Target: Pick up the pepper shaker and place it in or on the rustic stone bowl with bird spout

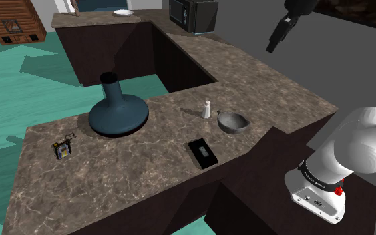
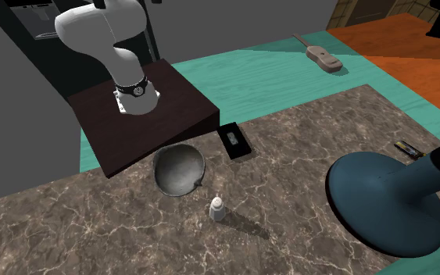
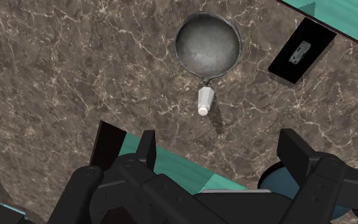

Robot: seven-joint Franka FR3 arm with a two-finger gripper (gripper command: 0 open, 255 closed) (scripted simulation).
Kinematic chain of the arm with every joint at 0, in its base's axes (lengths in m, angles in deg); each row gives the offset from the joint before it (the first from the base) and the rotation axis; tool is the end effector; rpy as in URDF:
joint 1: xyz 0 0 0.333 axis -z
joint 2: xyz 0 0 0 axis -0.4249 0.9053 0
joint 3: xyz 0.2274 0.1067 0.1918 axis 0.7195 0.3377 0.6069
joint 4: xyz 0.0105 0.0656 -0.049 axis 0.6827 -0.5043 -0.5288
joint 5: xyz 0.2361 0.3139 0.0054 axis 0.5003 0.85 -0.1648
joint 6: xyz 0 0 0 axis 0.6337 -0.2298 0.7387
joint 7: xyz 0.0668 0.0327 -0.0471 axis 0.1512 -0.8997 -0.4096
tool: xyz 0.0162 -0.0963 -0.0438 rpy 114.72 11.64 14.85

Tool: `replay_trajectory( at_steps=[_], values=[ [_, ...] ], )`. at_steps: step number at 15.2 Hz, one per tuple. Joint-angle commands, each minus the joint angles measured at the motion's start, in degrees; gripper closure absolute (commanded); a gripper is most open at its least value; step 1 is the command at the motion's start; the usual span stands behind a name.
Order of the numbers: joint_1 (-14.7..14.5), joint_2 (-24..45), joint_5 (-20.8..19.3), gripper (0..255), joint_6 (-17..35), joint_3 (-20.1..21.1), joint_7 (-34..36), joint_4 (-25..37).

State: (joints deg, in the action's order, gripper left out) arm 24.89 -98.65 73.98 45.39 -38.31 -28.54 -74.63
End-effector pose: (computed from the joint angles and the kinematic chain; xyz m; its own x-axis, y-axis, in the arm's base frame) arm 0.3137 0.0157 0.6379 0.9704 0.1599 0.1808 0.1271 -0.9754 0.1803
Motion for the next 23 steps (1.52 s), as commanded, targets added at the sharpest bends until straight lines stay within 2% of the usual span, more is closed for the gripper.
replay_trajectory(
  at_steps=[1, 12, 23],
  values=[
    [0.0, 0.0, 0.0, 0, 0.0, 0.0, 0.0, 0.0],
    [0.4, 15.2, -0.2, 0, 18.5, -1.9, -0.1, -6.5],
    [0.9, 36.8, -0.2, 0, 34.9, -3.1, -0.6, -4.4]
  ],
)
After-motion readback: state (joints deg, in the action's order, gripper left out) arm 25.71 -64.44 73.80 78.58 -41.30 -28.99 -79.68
